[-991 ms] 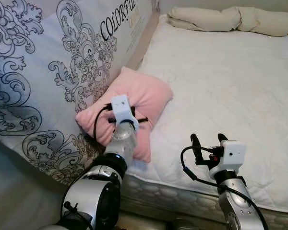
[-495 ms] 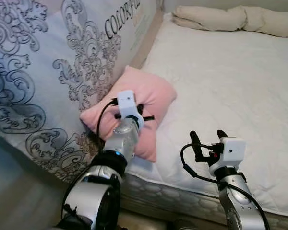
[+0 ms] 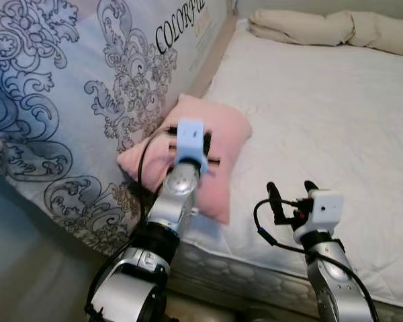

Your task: Clean up the room

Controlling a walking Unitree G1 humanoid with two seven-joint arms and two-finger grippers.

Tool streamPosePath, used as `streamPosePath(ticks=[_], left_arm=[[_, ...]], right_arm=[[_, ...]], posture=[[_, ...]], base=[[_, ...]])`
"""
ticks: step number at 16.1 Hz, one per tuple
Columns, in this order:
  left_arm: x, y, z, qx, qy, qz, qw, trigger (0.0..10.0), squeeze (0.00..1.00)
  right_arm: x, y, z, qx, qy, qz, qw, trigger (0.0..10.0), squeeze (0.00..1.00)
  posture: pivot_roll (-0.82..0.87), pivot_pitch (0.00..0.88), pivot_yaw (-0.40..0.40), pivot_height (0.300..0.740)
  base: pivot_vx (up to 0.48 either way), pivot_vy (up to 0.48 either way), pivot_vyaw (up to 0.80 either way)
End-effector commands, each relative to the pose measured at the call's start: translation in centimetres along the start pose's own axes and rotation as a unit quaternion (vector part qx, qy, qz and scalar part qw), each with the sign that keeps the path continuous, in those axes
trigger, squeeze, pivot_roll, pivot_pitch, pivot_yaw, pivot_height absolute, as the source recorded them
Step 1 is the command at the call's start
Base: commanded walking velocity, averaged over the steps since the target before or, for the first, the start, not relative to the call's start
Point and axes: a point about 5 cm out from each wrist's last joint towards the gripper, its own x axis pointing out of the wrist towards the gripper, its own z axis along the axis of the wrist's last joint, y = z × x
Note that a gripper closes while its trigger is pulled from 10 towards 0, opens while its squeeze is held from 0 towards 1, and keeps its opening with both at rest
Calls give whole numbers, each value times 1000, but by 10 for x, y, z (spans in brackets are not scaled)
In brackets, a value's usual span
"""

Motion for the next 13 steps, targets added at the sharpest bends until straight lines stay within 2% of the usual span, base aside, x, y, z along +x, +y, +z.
streamPosePath(ticks=[1, 5, 8, 9, 10, 11, 12, 13], left_arm=[[-4, -9, 1, -3, -8, -8, 1000, 10000, 1000], [-16, -11, -6, -26, 19, -16, 999, 10000, 1000], [-18, -11, -3, -22, 16, -26, 999, 10000, 1000], [-18, -3, 2, -18, -1, -19, 1000, 10000, 0], [-20, 9, 6, 15, -23, -9, 1000, 10000, 0], [-24, 18, 13, 14, -51, -16, 998, 10000, 0], [-30, 28, 23, 39, -94, -19, 995, 10000, 0], [-34, 35, 27, 44, -117, -28, 992, 10000, 0]], right_arm=[[2, -1, -1, 6, 4, -1, 1000, 10000, 188], [2, -1, -3, 5, 7, 2, 1000, 10000, 188], [3, 0, -3, 6, 9, 4, 1000, 10000, 188], [4, 0, -2, 7, 7, 4, 1000, 10000, 188], [5, 0, -1, 8, 3, 3, 1000, 10000, 188], [5, -2, 1, 8, -6, -4, 1000, 10000, 184], [6, -4, 5, 4, -18, -14, 1000, 10000, 188], [6, -6, 8, -1, -30, -22, 999, 10000, 188]], posture=[[-150, 0, 10, 736], [-141, 6, 6, 736], [-135, 7, 5, 736], [-134, 7, 5, 736], [-129, 5, 7, 736], [-129, 5, 7, 736], [-123, 0, 8, 736], [-122, 0, 9, 736]], base=[[0, 0, 0], [0, 0, 0], [0, 0, 0], [0, 0, 0], [0, 0, 0], [0, 0, 0], [0, 0, 0], [0, 0, 0]])
